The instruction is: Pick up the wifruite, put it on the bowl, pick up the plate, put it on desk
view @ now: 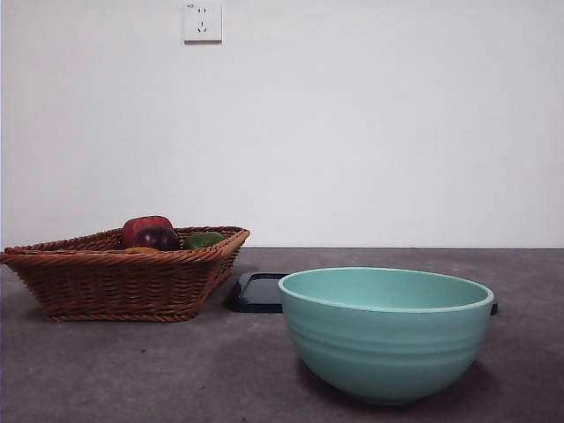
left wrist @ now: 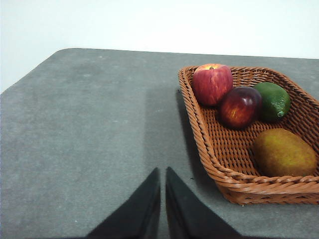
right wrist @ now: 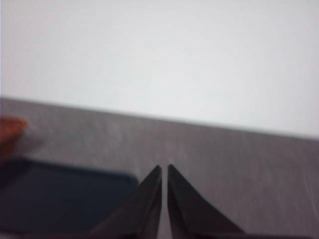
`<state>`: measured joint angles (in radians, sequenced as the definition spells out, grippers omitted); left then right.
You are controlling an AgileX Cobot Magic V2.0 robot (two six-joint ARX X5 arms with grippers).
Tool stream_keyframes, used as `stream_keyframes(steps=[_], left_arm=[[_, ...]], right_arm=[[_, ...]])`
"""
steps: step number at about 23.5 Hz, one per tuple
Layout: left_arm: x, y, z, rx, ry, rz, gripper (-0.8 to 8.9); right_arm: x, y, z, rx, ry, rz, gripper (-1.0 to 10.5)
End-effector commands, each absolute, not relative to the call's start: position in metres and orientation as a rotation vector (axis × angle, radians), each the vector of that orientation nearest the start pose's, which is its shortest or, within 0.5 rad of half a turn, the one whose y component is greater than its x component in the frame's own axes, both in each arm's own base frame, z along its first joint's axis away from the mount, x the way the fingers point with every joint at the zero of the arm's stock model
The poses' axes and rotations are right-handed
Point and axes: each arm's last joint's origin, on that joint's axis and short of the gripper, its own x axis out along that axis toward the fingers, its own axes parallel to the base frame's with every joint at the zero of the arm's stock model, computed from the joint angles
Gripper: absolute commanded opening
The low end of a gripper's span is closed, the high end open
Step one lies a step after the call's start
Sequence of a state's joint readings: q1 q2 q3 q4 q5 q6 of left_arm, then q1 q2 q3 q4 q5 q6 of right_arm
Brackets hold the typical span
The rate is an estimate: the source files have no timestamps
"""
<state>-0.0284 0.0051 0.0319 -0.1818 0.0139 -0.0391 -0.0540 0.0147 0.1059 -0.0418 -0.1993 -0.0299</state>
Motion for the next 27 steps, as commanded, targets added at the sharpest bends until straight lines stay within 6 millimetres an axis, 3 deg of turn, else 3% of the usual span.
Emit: stream_keyframes(steps=[1, 10, 27], left_arm=[[0.096, -0.003, 0.149, -0.037, 0.18, -0.037, 0.16], [0.096, -0.003, 0.149, -0.037, 0.18, -0.037, 0.16], [0.096, -0.003, 0.149, -0.037, 0.18, -0.037, 0.16]], right_arm=[[0.094, -0.001, 0.178, -0.018, -0.019, 0.087, 0.1], [0.096, -0.008, 0.153, -0.003, 0.134, -0.157, 0.1], [0.096, -0.007, 0.15, -0.002, 0.164, -0.131, 0.1]])
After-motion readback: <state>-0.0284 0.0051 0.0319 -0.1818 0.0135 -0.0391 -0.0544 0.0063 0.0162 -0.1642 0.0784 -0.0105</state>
